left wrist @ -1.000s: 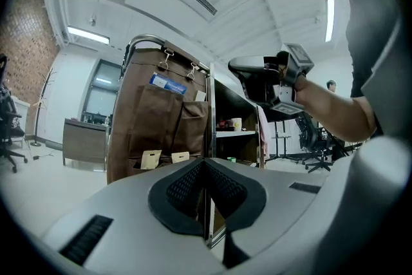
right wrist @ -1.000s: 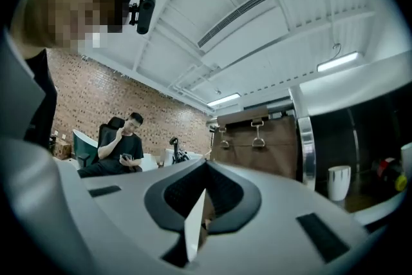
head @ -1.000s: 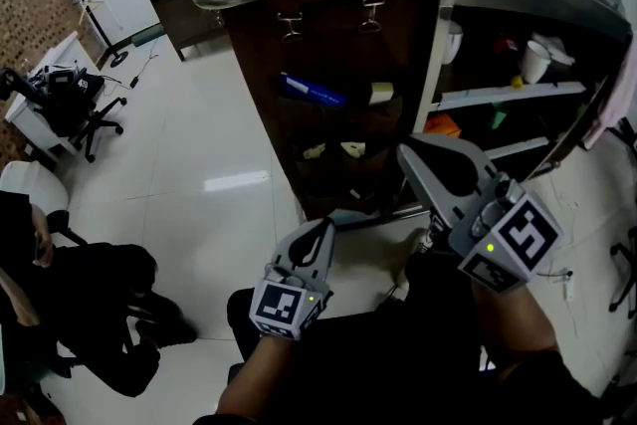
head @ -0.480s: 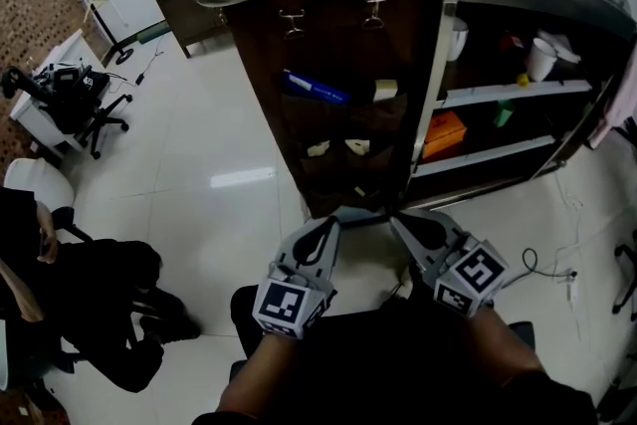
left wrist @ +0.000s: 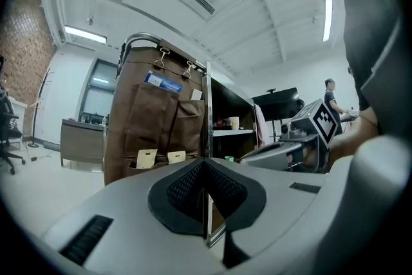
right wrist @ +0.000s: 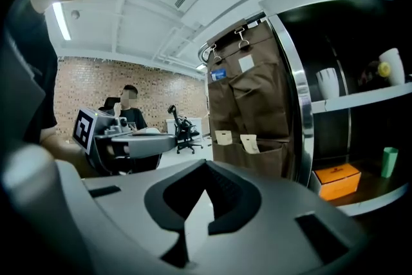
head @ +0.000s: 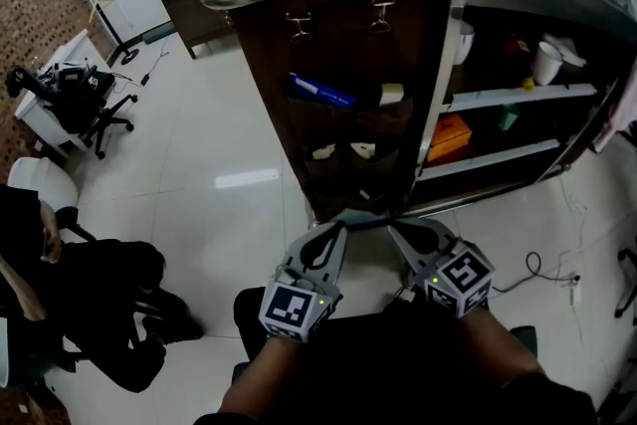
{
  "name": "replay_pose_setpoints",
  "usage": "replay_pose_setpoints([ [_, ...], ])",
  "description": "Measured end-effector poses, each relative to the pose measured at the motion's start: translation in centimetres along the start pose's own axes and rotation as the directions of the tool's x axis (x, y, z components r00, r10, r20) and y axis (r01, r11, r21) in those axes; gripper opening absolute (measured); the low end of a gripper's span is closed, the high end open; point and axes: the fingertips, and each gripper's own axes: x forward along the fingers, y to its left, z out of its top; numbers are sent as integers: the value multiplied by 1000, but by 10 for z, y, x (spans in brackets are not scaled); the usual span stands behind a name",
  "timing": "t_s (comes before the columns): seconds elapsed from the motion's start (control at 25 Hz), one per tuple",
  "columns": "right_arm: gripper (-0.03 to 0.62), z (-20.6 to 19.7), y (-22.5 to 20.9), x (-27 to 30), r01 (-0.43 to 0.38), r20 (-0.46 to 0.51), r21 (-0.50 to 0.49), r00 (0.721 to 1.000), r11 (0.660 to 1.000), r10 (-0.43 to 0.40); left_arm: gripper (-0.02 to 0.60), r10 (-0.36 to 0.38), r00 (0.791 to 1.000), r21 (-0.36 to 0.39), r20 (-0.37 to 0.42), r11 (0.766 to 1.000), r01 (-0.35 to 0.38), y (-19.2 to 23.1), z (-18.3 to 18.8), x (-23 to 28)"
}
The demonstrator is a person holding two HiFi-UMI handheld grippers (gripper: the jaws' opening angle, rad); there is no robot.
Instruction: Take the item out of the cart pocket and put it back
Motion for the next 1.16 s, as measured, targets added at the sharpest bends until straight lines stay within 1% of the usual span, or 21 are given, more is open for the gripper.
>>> replay_pose_setpoints([
  [0.2, 5, -2, 0, 4, 10, -7, -2, 1000, 1000, -10, 0, 4, 1000, 1, -1, 1000, -4, 2, 0, 0],
  [0.68, 5, 9, 0, 5, 10, 12, -14, 1000, 1000, -10, 0, 3, 1000, 13, 0, 1000, -3, 2, -2, 0],
  [1.16, 5, 10, 2, 7, 8, 17, -15, 1000, 1000, -7, 0, 2, 1000, 4, -4, 1000, -2, 2, 0, 0],
])
